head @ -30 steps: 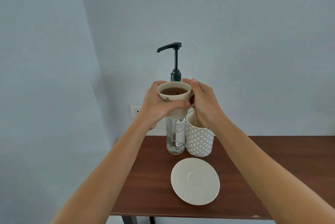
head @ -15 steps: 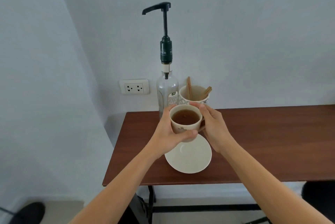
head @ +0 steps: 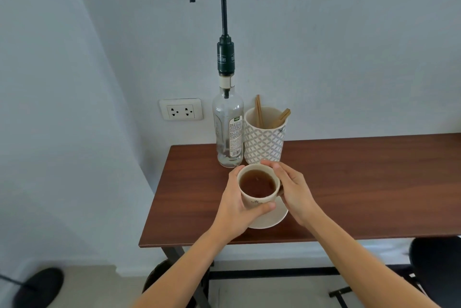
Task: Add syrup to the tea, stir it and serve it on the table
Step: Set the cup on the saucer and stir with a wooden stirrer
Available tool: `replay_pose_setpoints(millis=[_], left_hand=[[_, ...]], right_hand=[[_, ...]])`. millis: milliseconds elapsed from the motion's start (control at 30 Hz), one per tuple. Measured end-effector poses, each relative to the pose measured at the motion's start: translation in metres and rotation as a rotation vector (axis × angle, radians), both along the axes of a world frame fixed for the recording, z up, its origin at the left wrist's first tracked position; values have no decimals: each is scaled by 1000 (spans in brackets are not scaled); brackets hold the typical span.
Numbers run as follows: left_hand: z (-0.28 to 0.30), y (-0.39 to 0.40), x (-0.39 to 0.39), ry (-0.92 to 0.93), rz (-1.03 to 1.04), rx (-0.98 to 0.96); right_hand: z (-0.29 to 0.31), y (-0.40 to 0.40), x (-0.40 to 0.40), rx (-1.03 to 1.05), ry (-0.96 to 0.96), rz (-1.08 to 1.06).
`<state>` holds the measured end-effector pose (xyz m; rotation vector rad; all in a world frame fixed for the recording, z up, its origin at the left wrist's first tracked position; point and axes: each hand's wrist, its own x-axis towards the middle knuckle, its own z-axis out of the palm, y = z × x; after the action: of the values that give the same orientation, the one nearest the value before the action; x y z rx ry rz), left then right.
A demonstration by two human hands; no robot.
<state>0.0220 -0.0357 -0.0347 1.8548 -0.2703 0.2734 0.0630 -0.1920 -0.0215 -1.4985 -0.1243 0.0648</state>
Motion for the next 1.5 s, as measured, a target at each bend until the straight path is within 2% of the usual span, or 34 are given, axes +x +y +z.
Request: replay_pose_setpoints(millis=[267, 367, 500, 600, 700, 800, 900, 967, 1033, 1133, 1233, 1300, 1433, 1500], left_hand=[[-13, 2, -1, 19, 18, 32], [-17, 2, -1, 64, 54, 51], [-20, 1, -2, 99, 77, 113], [-19, 2, -3, 117, 61, 123], [-18, 3, -3, 125, 47, 118], [-18, 4, -4, 137, 45, 110], [-18, 4, -3, 139, 47, 93], [-17, 4, -3, 135, 50, 89], [-17, 4, -3, 135, 57, 86], [-18, 5, -3, 128, 66, 86], [-18, 4, -3, 123, 69, 91], [-18, 4, -3, 120, 68, 88], [-17, 5, -4, 116, 56, 91], [-17, 4, -4, 116, 55, 95]], right_hand=[[-8, -5, 0, -65, -19, 47], [4, -7, 9, -235, -104, -48], [43, -10, 44, -505, -350, -400], [66, -6, 68, -680, -364, -327], [74, -2, 77, -767, -421, -269], [91, -2, 71, -742, -556, -331], [119, -13, 49, -513, -801, -497], [129, -22, 24, -341, -869, -490], [120, -23, 1, -334, -829, -341], [85, -21, -16, -583, -740, -113], [65, -24, -19, -721, -751, -50], [59, -25, -24, -707, -747, -60], [54, -6, -31, -564, -620, -24], [56, 0, -24, -585, -637, -55]])
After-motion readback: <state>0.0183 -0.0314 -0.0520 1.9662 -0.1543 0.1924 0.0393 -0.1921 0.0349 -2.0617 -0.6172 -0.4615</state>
